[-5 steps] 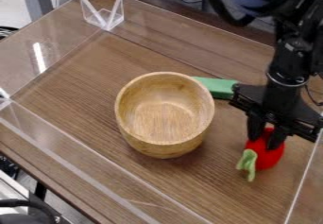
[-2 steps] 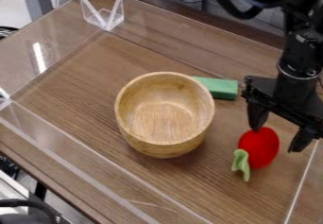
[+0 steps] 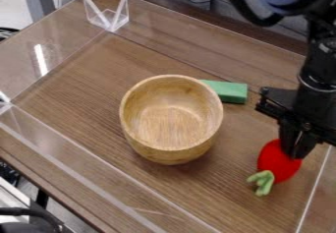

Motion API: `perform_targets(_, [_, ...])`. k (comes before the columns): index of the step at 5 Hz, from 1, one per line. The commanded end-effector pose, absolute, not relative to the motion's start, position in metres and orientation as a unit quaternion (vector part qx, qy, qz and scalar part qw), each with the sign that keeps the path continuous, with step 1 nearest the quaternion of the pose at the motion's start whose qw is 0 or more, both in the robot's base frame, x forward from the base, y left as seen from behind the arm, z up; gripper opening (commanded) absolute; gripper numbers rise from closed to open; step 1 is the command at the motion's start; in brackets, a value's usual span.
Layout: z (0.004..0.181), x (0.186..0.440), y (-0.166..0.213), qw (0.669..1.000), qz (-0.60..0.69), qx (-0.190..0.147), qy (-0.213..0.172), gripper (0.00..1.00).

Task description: Move the red fruit to the left

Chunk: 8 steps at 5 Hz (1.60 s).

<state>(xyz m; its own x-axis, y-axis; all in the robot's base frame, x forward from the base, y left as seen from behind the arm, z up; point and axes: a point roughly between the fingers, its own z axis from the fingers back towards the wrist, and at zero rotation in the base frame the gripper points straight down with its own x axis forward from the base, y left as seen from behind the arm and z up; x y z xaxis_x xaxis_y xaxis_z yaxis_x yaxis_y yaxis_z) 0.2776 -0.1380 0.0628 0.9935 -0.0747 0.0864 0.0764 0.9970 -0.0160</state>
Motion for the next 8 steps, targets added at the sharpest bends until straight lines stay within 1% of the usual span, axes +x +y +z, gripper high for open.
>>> perform_targets(1, [0.104, 0.283, -0.146, 0.995, -0.040, -0.025, -0.083, 0.00])
perform_targets(2, [0.130, 0.282, -0.130, 0.994, -0.031, -0.028, -0.101, 0.00])
perform_targets(3, [0.141, 0.278, -0.116, 0.993, -0.032, -0.032, -0.106, 0.00])
perform_targets(4, [0.126, 0.275, -0.124, 0.994, -0.027, -0.031, -0.097, 1.00])
perform_targets(5, [0.110, 0.272, -0.133, 0.996, -0.022, -0.029, -0.087, 1.00])
perform_targets(6, [0.102, 0.271, -0.138, 0.996, -0.007, -0.027, -0.083, 0.00])
perform_targets(7, [0.093, 0.275, -0.137, 0.997, 0.015, -0.022, -0.078, 0.00])
perform_targets(8, [0.111, 0.280, -0.128, 0.995, 0.044, -0.025, -0.086, 0.00])
